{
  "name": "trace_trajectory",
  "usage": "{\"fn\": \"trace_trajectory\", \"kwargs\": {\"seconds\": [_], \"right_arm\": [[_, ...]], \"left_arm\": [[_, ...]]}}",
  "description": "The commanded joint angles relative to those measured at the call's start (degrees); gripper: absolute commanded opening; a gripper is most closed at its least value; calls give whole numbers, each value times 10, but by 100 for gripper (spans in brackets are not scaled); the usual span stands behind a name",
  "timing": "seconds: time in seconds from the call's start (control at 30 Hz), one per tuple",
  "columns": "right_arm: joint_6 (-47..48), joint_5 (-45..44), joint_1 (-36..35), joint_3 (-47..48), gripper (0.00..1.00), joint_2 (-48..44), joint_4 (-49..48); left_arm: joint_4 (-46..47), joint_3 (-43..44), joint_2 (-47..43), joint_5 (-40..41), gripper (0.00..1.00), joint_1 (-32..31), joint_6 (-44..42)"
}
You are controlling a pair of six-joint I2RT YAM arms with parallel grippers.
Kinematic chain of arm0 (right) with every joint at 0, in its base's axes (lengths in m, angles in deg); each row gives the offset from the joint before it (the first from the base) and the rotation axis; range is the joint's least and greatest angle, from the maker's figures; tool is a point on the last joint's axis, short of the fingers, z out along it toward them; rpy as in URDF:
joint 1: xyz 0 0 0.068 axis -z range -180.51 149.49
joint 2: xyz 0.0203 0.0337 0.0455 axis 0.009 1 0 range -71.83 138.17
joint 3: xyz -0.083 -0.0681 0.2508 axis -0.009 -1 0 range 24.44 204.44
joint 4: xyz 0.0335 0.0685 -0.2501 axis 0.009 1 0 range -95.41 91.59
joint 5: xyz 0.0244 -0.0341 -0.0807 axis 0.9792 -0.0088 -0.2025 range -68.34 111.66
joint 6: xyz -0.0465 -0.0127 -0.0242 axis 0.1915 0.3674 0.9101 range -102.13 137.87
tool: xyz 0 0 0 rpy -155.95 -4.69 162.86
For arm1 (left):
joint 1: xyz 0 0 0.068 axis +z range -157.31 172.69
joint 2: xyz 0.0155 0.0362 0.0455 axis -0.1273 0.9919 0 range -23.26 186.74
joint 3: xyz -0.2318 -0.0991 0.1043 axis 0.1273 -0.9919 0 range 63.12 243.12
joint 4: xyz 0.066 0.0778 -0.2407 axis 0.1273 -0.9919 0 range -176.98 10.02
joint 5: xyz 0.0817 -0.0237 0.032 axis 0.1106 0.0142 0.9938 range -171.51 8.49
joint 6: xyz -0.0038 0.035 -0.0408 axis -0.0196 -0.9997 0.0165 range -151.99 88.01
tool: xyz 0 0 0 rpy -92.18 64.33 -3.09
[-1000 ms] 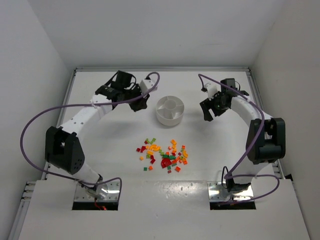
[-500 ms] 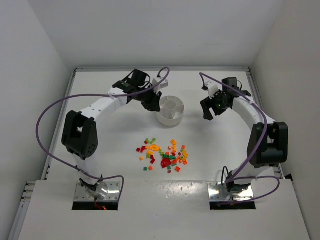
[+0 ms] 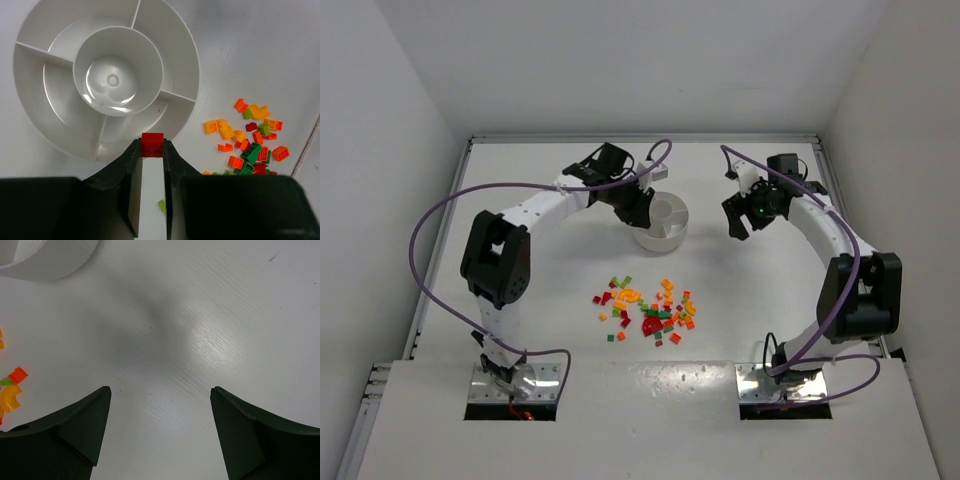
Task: Sort the legos into containers by color
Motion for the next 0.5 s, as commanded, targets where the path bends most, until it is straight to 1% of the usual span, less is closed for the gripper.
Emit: {"fn": "trace_trajectory", "kwargs": {"seconds": [0.0,0.03,0.1,0.13,0.2,0.23,0.33,0.43,0.47], "right_arm": [[10,19,-3,0,81,-26,6],[15,24,-3,0,84,-26,13],[24,32,-3,0,85,-26,18],[30,38,-3,0,85,-31,18],[37,47,-3,0,85,-31,25],[45,56,-3,0,85,-31,30],[66,74,-16,0,85,-31,37],[94,80,-32,6,85,-31,52],[94,86,-38,6,84,-31,52]], "left_arm": [[17,24,5,-3,13,-7,8],[17,24,11,-3,18,-7,8],[17,30,11,5,24,-7,8],[17,30,11,5,29,-7,8],[17,35,11,5,35,-7,1],[17,35,11,5,41,-7,-6],[17,24,-9,5,46,-7,-24],[17,19,-15,5,49,-7,-24],[17,19,-21,5,52,-7,-24]]}}
